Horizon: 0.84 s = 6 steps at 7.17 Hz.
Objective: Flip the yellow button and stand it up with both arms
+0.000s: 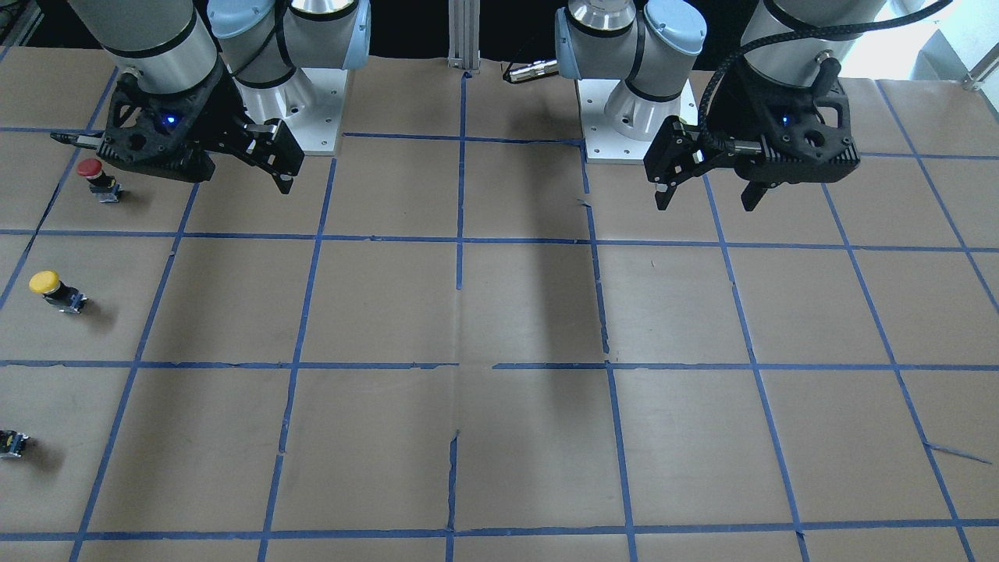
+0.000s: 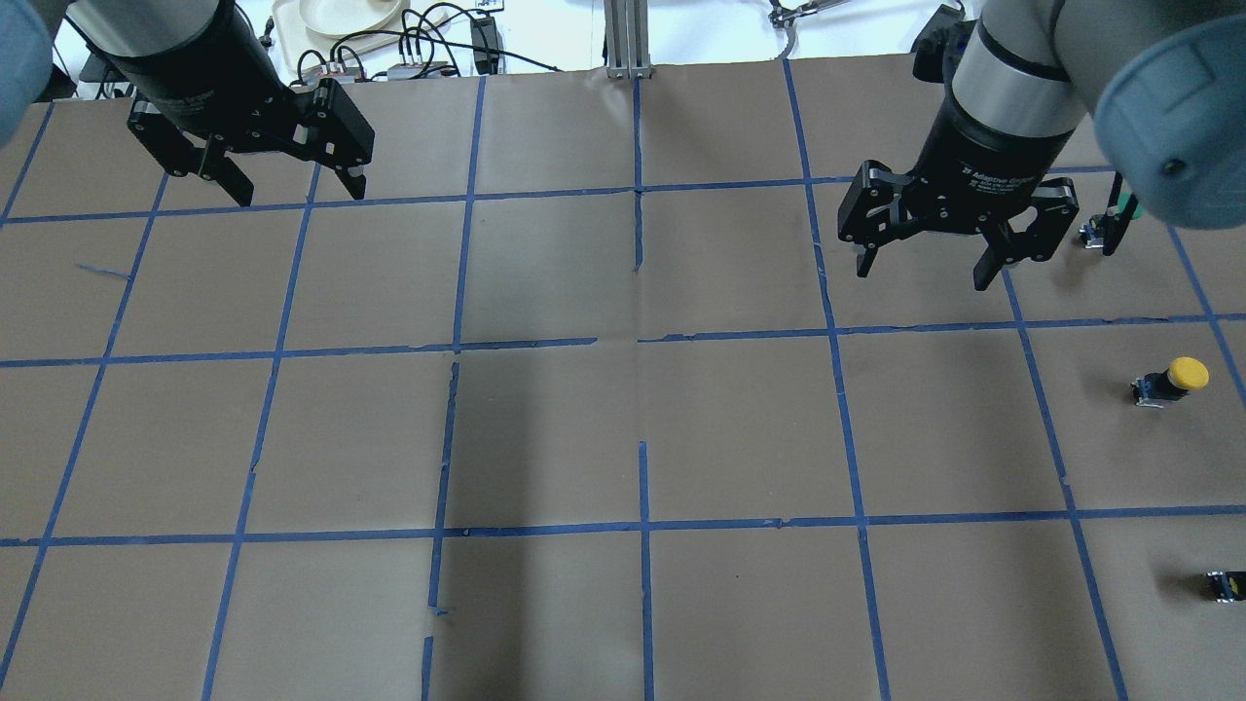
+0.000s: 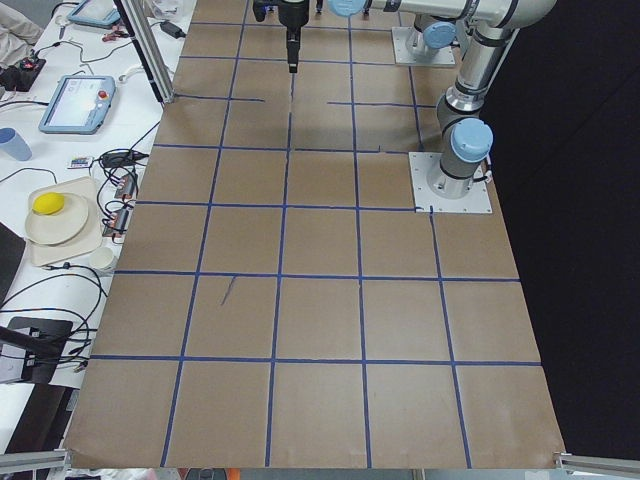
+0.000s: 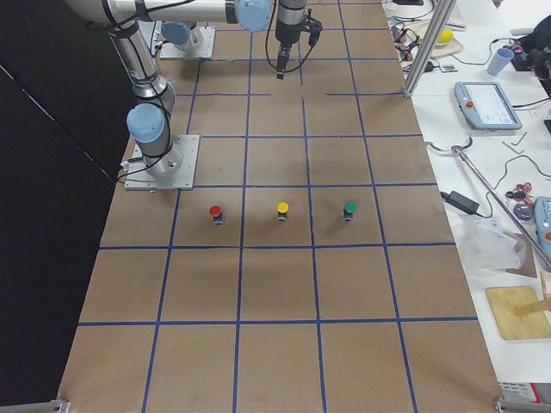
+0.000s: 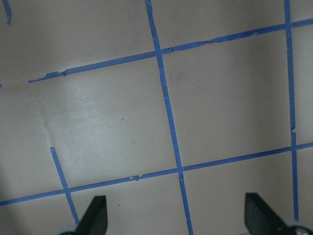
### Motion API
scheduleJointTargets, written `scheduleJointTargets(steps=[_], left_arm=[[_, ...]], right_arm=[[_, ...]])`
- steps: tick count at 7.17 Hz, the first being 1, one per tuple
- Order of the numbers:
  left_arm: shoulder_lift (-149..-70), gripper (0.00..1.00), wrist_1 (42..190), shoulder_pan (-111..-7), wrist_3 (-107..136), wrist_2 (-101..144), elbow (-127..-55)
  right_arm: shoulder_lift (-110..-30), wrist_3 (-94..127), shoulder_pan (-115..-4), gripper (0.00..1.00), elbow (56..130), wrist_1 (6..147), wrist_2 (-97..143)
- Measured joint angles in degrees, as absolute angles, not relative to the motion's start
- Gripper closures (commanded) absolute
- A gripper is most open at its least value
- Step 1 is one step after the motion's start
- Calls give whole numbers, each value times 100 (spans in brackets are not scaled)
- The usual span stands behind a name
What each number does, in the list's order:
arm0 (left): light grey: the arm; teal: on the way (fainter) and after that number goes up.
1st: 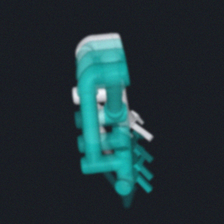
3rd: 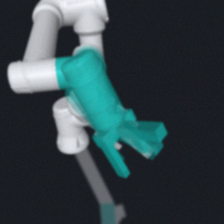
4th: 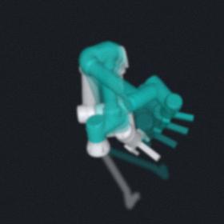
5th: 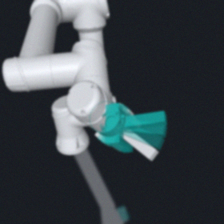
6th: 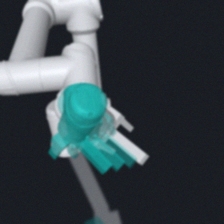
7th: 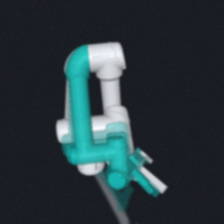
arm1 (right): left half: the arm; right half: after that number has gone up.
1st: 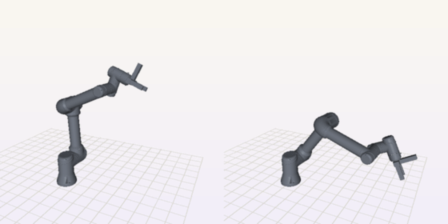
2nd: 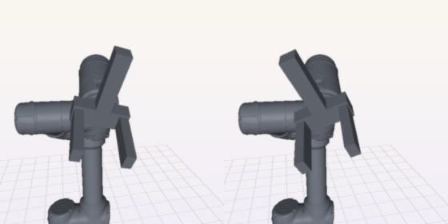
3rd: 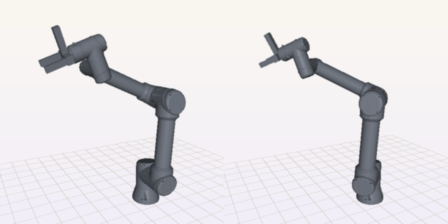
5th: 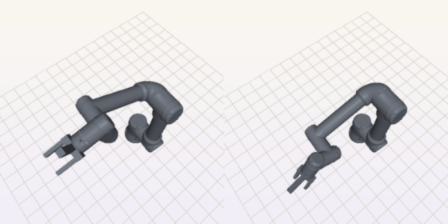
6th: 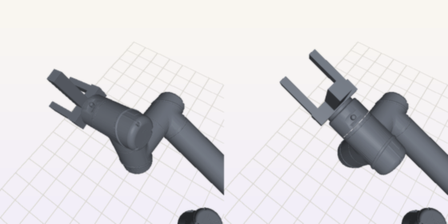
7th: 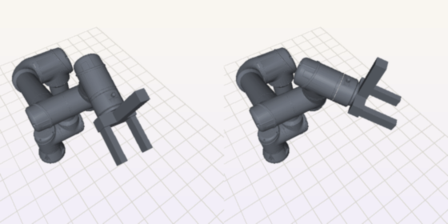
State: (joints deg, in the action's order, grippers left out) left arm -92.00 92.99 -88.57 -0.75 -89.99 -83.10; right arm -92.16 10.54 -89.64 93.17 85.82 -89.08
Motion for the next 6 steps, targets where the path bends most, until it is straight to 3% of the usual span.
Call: scheduleJointTargets(steps=[6], left_arm=[[-9177, 0, 9300, -8843, -79, -9001, -8293]], right_arm=[[-9307, 933, -8795, 0, 9320, 8491, -8896]])
